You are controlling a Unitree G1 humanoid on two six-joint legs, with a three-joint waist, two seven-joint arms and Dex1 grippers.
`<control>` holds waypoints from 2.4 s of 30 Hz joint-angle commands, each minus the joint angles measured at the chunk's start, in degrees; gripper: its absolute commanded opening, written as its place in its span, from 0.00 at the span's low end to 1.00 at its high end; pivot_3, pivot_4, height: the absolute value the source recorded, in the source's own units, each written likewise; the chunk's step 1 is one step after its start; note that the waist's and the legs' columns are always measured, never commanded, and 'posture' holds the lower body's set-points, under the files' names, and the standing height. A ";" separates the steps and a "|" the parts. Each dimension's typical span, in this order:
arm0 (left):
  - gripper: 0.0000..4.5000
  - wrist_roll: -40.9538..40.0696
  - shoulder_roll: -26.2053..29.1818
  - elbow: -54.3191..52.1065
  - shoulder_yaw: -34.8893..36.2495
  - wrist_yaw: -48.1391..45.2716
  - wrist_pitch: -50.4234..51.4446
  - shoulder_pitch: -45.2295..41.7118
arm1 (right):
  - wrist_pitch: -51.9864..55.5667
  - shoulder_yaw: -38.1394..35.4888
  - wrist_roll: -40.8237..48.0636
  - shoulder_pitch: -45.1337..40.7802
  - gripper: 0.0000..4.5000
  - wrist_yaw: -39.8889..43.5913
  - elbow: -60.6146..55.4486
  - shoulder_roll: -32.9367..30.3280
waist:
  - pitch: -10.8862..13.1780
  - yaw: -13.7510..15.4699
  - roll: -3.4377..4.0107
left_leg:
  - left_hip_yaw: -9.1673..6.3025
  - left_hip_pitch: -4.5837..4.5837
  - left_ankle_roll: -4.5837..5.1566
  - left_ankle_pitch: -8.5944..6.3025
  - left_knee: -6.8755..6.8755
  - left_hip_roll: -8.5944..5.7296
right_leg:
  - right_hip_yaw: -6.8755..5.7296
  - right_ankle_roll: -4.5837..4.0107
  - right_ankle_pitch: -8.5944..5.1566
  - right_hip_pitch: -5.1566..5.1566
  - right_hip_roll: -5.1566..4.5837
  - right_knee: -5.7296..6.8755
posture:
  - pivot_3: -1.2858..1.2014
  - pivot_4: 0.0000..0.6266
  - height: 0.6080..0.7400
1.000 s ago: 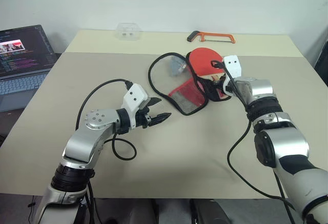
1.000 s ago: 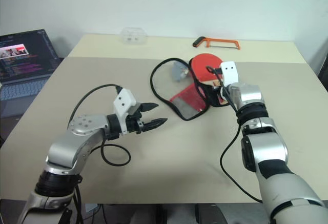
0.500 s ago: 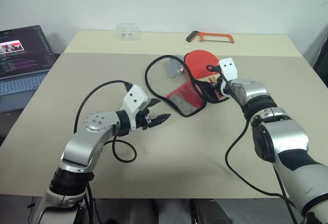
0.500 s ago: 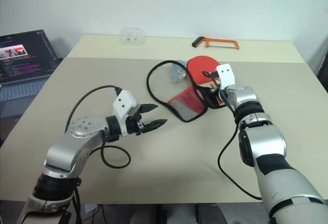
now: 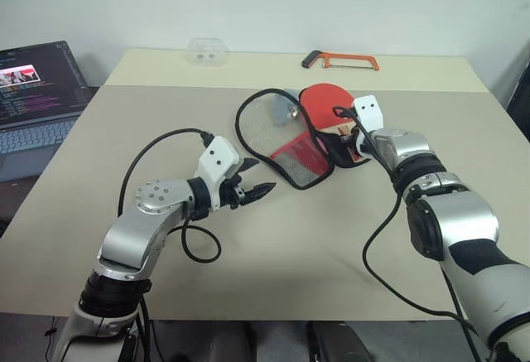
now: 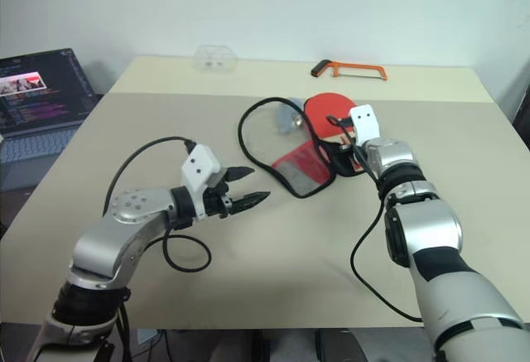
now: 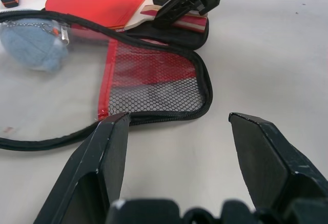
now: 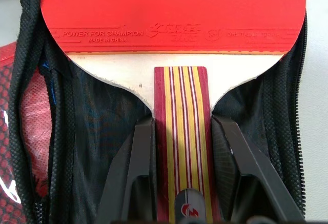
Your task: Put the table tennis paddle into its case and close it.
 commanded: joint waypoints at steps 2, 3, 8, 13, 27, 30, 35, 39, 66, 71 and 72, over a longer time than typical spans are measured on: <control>0.75 -0.88 0.57 -2.46 1.64 0.28 -0.16 -0.15 | -0.90 -0.88 -0.50 -0.81 0.23 -1.11 0.60 -0.31 | 0.00 0.00 0.00 | 0.00 0.00 0.00 0.00 0.00 0.00 | -0.01 0.00 0.00 0.00 0.00 0.00 | 0.52 0.24 1.00; 0.75 -0.85 0.59 -2.44 1.63 0.29 -0.18 -0.16 | -0.72 -0.98 -0.43 -0.87 0.23 -1.40 0.71 -0.32 | 0.00 0.00 0.00 | 0.00 0.00 0.00 0.00 0.00 0.00 | -0.01 0.00 0.00 0.00 0.00 0.00 | 0.52 0.24 1.00; 0.75 -0.84 0.65 -2.47 1.62 0.35 -0.22 -0.14 | 0.51 -2.84 0.90 -1.28 0.23 -2.47 1.32 -0.57 | 0.00 0.04 0.00 | -0.01 0.00 0.00 0.00 0.00 0.00 | -0.02 0.00 0.00 0.00 -0.01 0.00 | 0.52 0.24 1.00; 0.75 -0.76 0.68 -2.57 1.49 0.40 -0.31 0.04 | 0.88 -4.47 1.47 -1.53 0.23 -2.96 1.68 -0.51 | 0.00 0.07 0.00 | -0.01 0.00 0.00 0.00 0.00 0.00 | -0.02 0.00 0.00 0.01 -0.01 0.00 | 0.52 0.24 1.00; 0.75 -0.27 1.03 -3.18 1.23 0.82 -0.28 0.11 | 0.59 -1.97 -1.80 -0.91 0.31 0.90 1.78 1.04 | 0.00 0.04 0.00 | 0.00 0.02 0.00 0.00 -0.01 0.00 | -0.02 0.00 0.00 0.01 0.01 0.00 | 0.52 0.24 1.00; 0.75 -0.31 1.12 -3.31 1.24 0.93 -0.28 0.18 | 0.34 -2.07 -1.96 -0.84 0.52 0.48 1.85 0.87 | 0.00 0.04 0.00 | 0.00 0.01 0.00 0.00 0.00 0.00 | -0.01 0.00 0.00 0.01 0.00 0.00 | 0.52 0.24 1.00; 0.75 -0.40 1.11 -3.26 1.10 1.21 -0.32 0.02 | 0.25 -3.22 -1.25 -1.70 0.89 0.17 1.56 0.11 | 0.00 0.03 0.00 | 0.00 0.03 0.00 0.00 0.01 -0.01 | 0.00 0.00 0.00 0.01 0.00 0.03 | 0.52 0.24 1.00; 0.75 -0.42 0.99 -3.30 0.92 1.39 -0.33 -0.11 | 1.62 -4.05 -0.12 -3.63 0.99 1.83 0.34 -1.36 | 0.00 0.04 0.00 | 0.01 0.03 0.00 0.00 0.01 -0.01 | 0.00 0.00 0.00 0.01 0.00 0.04 | 0.52 0.24 1.00; 0.75 0.28 0.51 -1.61 -0.28 0.42 -1.61 -0.95 | 4.67 -6.48 1.42 0.94 0.99 -0.25 -0.96 -6.56 | 0.00 0.21 0.00 | 0.03 0.02 0.00 0.00 0.00 -0.03 | 0.02 0.00 0.00 0.01 0.01 0.00 | 0.52 0.24 1.00; 0.75 0.31 0.77 -2.20 0.06 0.53 -1.36 -0.43 | 4.03 -6.71 1.54 1.66 0.71 -0.94 -0.24 -5.97 | 0.00 0.10 0.00 | 0.03 0.03 -0.01 0.00 0.00 -0.03 | 0.02 0.00 0.00 0.01 0.02 0.01 | 0.52 0.24 1.00; 0.75 0.33 0.83 -2.26 0.12 0.57 -1.33 -0.37 | 4.01 -6.71 1.54 1.72 0.63 -0.96 -0.20 -5.87 | 0.00 0.09 0.00 | 0.03 0.03 0.00 0.00 0.00 -0.03 | 0.03 0.00 0.00 0.01 0.02 0.01 | 0.52 0.24 1.00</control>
